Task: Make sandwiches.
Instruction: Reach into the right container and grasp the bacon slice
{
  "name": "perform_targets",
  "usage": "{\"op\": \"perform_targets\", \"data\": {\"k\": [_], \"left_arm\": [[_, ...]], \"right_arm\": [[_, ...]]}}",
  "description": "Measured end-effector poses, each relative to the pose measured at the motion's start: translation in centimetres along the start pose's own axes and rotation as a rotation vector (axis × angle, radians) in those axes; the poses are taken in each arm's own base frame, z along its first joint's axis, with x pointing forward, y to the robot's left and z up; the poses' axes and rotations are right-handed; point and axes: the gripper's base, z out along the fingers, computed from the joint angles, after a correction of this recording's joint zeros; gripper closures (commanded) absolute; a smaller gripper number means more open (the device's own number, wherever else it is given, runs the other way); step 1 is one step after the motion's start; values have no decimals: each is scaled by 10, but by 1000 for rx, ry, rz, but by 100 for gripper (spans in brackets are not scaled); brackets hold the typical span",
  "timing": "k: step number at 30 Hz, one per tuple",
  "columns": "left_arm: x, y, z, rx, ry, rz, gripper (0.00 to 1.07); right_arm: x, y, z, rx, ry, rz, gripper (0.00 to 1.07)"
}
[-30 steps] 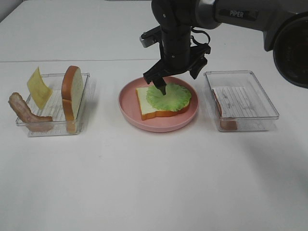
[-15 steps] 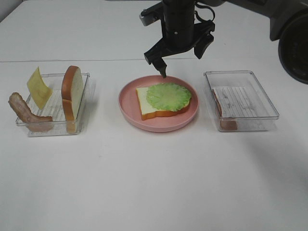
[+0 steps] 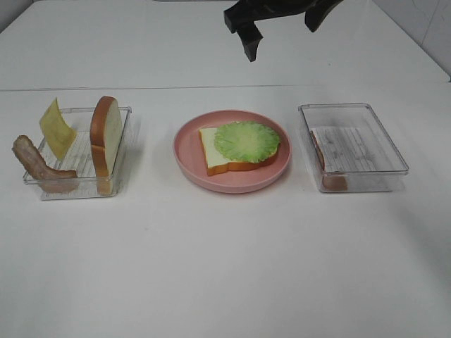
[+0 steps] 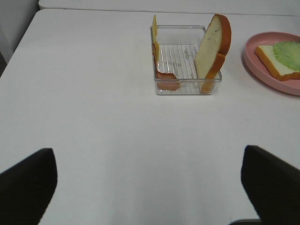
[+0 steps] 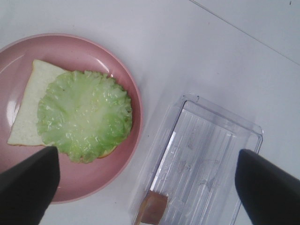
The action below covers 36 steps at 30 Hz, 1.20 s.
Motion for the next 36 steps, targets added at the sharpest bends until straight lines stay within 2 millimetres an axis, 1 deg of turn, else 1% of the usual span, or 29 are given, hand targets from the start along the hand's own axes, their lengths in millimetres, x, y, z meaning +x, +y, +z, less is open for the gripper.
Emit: {"op": "perform_targets", "data": {"k": [4,6,7,8,9,12,14,15,17,20,21,23,25,28,30,36], "left_arm": [[0,0,0,0,0,0,7],[0,0,0,0,0,0,7],[0,0,0,0,0,0,7],[0,0,0,0,0,0,7],[0,0,0,0,0,0,7],[0,0,0,0,0,0,7],[0,0,0,0,0,0,7],[0,0,0,0,0,0,7],[0,0,0,0,0,0,7],[0,0,0,0,0,0,7],[0,0,0,0,0,0,7],[0,0,0,0,0,0,7],[0,0,0,0,0,0,7],[0,0,0,0,0,0,7],[0,0,0,0,0,0,7],[0,0,0,0,0,0,7]], "right_arm": [[4,-7,-7,-18,5,12,8],[10,-17,-12,-37,13,38,8],[10,-17,-12,-37,13,38,8],[13,-25,-15,-48,18,53,8],[18,-34,-15,-62,34,78,8],[21,-37,-14,-72,45,89,8],[30,-47,-6,-92,91,110,8],[30,-47,-6,-92,91,110,8],[42,-56,10,-113,162,137,8],[45,-57,14,-116,179,142,8],[51,-58,22,-120,212,149,8],[53,-58,24,-120,223,149,8],[61,-56,33,-125,268,145,8],[63,-55,35,-127,279,143,8],[71,-51,43,-131,317,138,8],[76,-47,52,-143,318,137,8]]}}
